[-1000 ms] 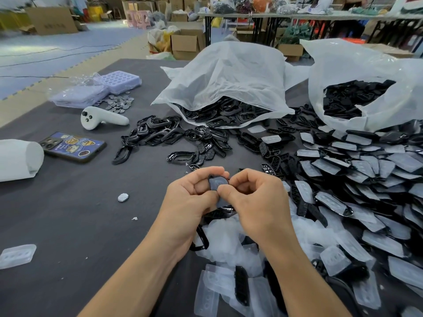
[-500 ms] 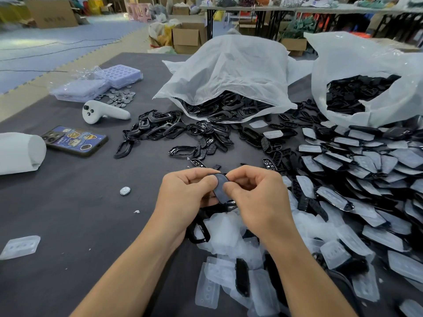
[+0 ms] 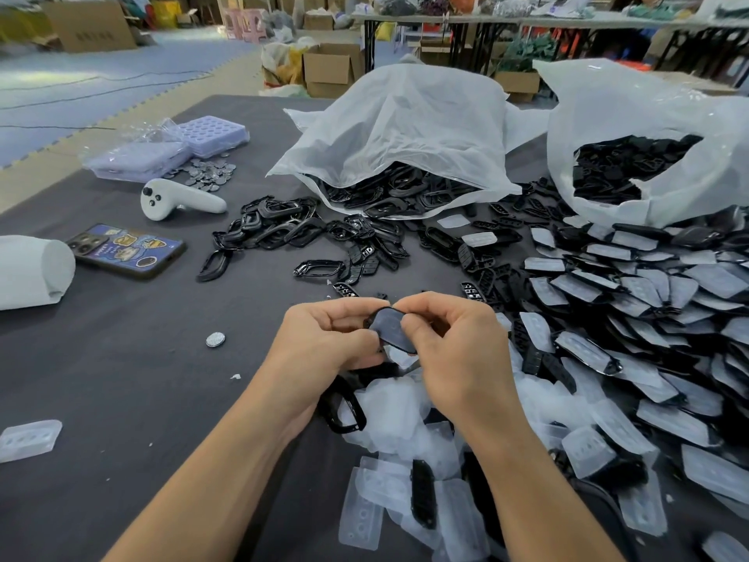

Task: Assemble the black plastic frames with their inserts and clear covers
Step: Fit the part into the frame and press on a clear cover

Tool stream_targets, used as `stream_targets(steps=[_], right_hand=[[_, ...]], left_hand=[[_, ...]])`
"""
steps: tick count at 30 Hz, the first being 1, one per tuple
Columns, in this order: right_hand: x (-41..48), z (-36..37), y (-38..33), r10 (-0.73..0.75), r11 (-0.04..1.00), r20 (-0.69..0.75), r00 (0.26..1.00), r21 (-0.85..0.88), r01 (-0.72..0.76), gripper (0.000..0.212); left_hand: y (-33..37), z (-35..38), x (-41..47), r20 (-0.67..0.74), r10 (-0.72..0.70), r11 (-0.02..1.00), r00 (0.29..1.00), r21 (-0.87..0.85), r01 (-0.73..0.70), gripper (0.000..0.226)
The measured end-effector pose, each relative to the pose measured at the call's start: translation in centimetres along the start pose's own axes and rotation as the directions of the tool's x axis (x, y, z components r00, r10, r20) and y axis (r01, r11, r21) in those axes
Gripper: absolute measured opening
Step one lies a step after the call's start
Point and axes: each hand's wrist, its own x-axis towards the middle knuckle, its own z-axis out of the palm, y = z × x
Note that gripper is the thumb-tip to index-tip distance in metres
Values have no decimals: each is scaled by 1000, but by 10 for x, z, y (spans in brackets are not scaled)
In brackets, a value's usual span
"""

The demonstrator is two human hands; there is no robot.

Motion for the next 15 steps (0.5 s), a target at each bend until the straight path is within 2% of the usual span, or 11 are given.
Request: stream_targets(steps=[6, 11, 15], right_hand=[[0, 2, -1, -36, 998, 19, 999, -41, 37, 20], [-1, 5, 0, 36, 997, 3, 999, 72, -36, 22], [-1, 3, -1, 65, 991, 0, 998, 116, -65, 26]], left_hand=[[-2, 2, 4, -120, 0, 993, 993, 121, 15, 20], [-5, 6, 4, -236, 52, 994, 970, 108, -27, 17], [-6, 6, 2, -200, 47, 997, 979, 66, -35, 21]])
